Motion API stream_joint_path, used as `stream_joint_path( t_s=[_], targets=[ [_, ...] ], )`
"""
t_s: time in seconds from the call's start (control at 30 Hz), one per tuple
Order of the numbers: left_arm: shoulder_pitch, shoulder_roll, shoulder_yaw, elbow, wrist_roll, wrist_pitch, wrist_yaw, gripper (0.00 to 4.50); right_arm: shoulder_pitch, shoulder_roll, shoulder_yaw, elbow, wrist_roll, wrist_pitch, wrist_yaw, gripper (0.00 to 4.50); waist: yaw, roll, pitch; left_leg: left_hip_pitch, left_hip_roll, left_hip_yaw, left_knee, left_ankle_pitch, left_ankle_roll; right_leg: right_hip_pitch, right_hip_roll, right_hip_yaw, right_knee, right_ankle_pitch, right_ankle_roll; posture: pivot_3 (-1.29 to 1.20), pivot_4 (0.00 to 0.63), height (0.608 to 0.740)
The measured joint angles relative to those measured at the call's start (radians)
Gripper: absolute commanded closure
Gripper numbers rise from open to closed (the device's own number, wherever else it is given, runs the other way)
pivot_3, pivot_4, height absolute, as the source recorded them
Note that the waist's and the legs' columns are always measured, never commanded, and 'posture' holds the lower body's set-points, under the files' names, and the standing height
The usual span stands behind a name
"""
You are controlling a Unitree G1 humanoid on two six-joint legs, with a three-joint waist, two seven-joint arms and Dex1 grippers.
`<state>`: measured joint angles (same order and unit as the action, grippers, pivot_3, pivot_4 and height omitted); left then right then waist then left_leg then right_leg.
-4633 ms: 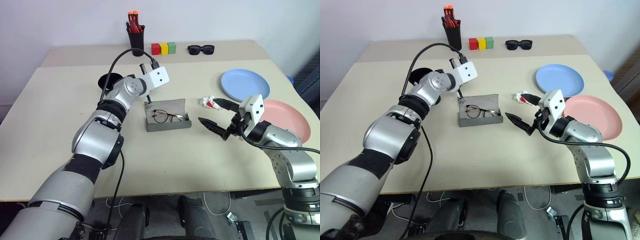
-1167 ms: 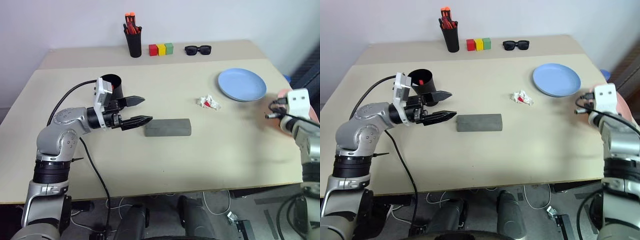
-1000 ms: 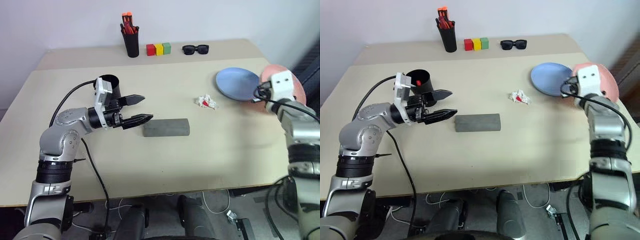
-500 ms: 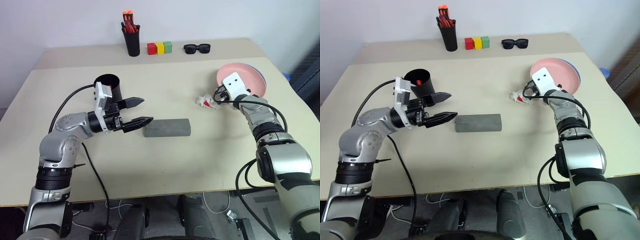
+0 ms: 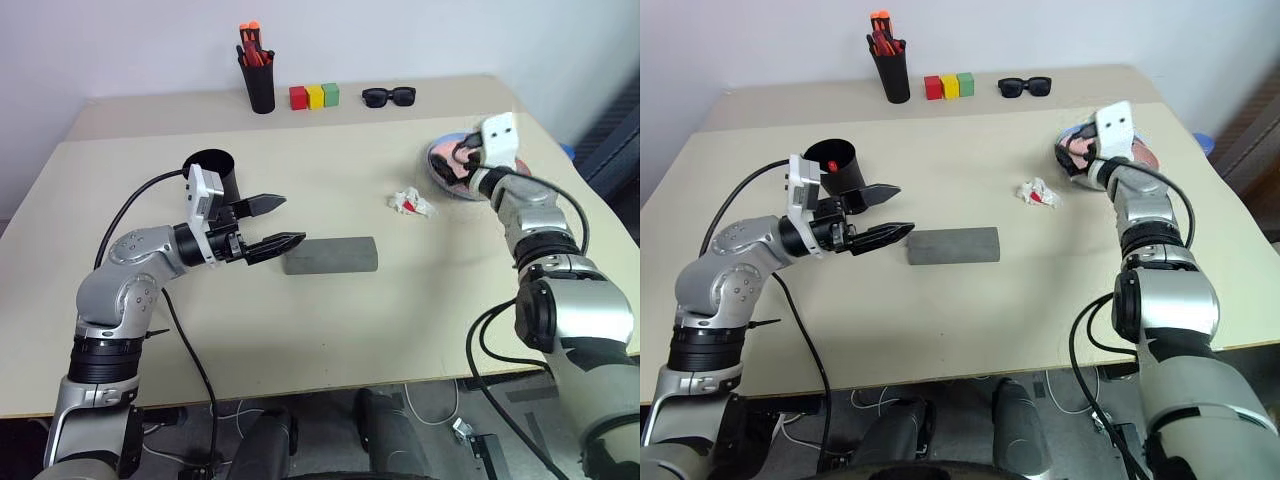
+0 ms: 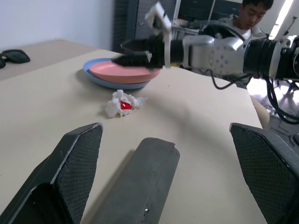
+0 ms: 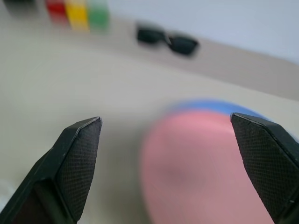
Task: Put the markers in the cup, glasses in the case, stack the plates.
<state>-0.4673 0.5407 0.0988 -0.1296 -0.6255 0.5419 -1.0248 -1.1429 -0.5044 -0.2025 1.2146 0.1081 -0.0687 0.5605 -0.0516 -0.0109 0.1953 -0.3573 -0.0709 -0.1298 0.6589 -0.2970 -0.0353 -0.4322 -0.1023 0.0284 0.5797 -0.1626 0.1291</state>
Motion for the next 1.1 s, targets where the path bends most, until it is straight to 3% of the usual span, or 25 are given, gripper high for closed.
stream_joint_path(
  t_s=[0.17, 0.47, 0.6, 0.8, 0.97, 1.1],
  targets=[
    [-0.002, -0.002, 0.000, 0.003, -0.018, 0.000, 0.001, 0.00, 0.076, 0.045, 0.000, -0.210, 0.073, 0.150, 0.128, 0.02, 0.004, 0.000, 0.000, 0.000, 0.000, 0.000, 0.000, 0.000, 0.000, 0.000, 0.000, 0.000, 0.000, 0.000, 0.000, 0.00, 0.150, 0.740],
    [-0.003, -0.002, -0.006, 0.009, -0.018, -0.003, -0.003, 0.00, 0.187, 0.107, 0.101, -0.222, -0.022, 0.193, -0.002, 0.02, 0.006, 0.001, 0.000, -0.001, 0.000, 0.000, -0.001, 0.000, -0.001, -0.002, 0.000, 0.000, 0.000, 0.000, 0.000, 0.00, 0.150, 0.740],
    [-0.003, -0.001, -0.006, 0.006, -0.018, -0.002, 0.005, 0.00, 0.187, 0.107, 0.099, -0.177, -0.027, 0.194, -0.035, 1.28, 0.006, 0.001, 0.000, -0.001, 0.000, 0.000, -0.001, 0.000, -0.001, -0.002, 0.000, 0.000, 0.000, 0.000, 0.000, 0.00, 0.150, 0.740],
    [-0.003, -0.001, -0.006, -0.001, -0.017, -0.002, 0.007, 0.00, 0.182, 0.090, 0.121, -0.159, -0.064, 0.188, -0.033, 4.38, 0.006, 0.001, 0.000, 0.000, 0.000, 0.000, -0.001, 0.000, -0.001, -0.001, 0.000, 0.000, 0.000, 0.000, 0.000, 0.00, 0.150, 0.740],
    [-0.001, 0.000, -0.006, 0.000, -0.017, -0.006, 0.003, 0.00, 0.164, 0.090, 0.070, -0.152, -0.023, 0.186, -0.032, 4.45, 0.006, 0.001, 0.001, -0.001, 0.000, 0.000, -0.001, 0.000, -0.001, -0.001, 0.000, 0.000, 0.000, 0.000, 0.000, 0.00, 0.150, 0.740],
    [-0.001, 0.000, -0.006, 0.001, -0.017, -0.007, 0.003, 0.00, 0.058, 0.048, -0.024, -0.106, 0.039, 0.106, -0.093, 4.45, 0.006, 0.002, 0.001, -0.001, 0.000, 0.000, -0.001, 0.000, -0.001, -0.002, 0.000, 0.000, 0.000, 0.000, 0.000, 0.00, 0.150, 0.740]
  ],
)
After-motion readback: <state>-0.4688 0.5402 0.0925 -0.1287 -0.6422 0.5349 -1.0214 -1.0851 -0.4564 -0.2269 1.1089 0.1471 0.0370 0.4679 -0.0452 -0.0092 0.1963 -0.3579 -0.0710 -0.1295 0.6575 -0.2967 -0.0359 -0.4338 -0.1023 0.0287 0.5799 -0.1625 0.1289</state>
